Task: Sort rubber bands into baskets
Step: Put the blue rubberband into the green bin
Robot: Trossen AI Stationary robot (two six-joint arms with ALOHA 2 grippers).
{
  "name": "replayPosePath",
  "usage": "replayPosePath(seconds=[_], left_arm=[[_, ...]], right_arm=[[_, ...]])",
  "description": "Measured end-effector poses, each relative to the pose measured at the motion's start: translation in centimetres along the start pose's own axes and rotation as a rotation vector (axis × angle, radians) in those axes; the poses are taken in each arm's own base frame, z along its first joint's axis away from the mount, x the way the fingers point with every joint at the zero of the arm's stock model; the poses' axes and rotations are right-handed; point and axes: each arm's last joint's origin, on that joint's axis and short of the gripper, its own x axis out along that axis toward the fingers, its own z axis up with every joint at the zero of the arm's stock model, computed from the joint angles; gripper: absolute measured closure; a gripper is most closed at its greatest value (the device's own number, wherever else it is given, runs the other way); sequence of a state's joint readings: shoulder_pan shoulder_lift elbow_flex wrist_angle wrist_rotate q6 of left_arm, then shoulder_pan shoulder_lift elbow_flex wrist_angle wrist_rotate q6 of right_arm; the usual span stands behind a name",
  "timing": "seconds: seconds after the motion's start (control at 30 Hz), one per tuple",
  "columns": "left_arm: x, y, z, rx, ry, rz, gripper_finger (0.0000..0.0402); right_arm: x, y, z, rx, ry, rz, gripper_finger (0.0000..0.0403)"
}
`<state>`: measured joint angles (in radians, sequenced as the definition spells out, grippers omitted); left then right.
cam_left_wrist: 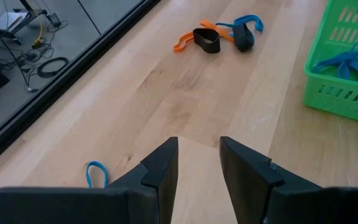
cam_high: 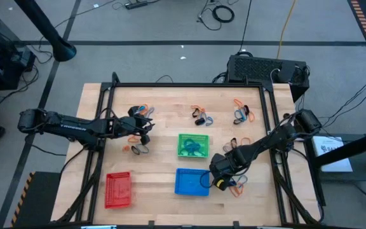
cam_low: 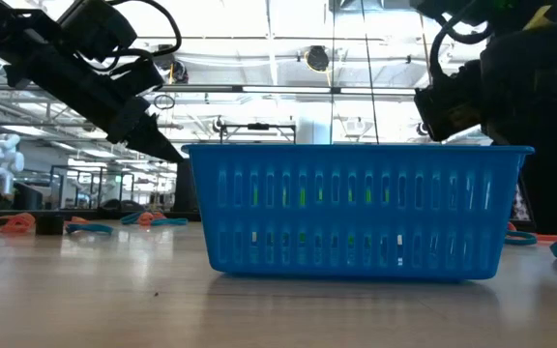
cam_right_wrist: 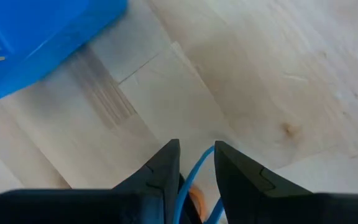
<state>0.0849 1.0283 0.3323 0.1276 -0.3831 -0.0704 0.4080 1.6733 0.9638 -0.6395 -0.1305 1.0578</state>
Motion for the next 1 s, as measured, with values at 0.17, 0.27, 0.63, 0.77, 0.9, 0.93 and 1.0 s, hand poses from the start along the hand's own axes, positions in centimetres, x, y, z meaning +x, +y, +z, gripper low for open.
replayPosePath(seconds=[0.17,0.27,0.63,0.77,0.9,0.93,1.0], left_arm=[[0.0,0.0,0.0,0.000,0.000,0.000,0.0275],[0.0,0.0,0.0,0.000,0.000,0.000,0.0275],[0.0,0.0,0.0,0.005,-0.001,0.014,0.0275],[0.0,0.0,0.0,0.007,-0.001,0.015,0.0275],[0.0,0.0,0.0,0.008,-0.001,0.016,0.0275],[0.0,0.1,0.0,0.008,0.000,0.018,0.0275],[0.0,0.1,0.0,0.008,0.000,0.018,0.0275]], right_arm=[[0.0,0.0,0.0,0.049,0.005,0.003,0.0310],[0.0,0.0,0.1,0.019,-0.002,-0.001,0.0310],[-0.6,-3.4,1.9,-0.058,-0.016,-0.235,0.0310],[-1.0,-4.9,2.8,-0.054,-0.007,-0.319,0.0310],[-1.3,-5.9,3.9,-0.053,-0.009,-0.326,0.0310],[-1.3,-6.1,4.2,-0.056,-0.008,-0.328,0.0310],[-1.5,-6.6,4.7,-0.067,-0.012,-0.337,0.0310]])
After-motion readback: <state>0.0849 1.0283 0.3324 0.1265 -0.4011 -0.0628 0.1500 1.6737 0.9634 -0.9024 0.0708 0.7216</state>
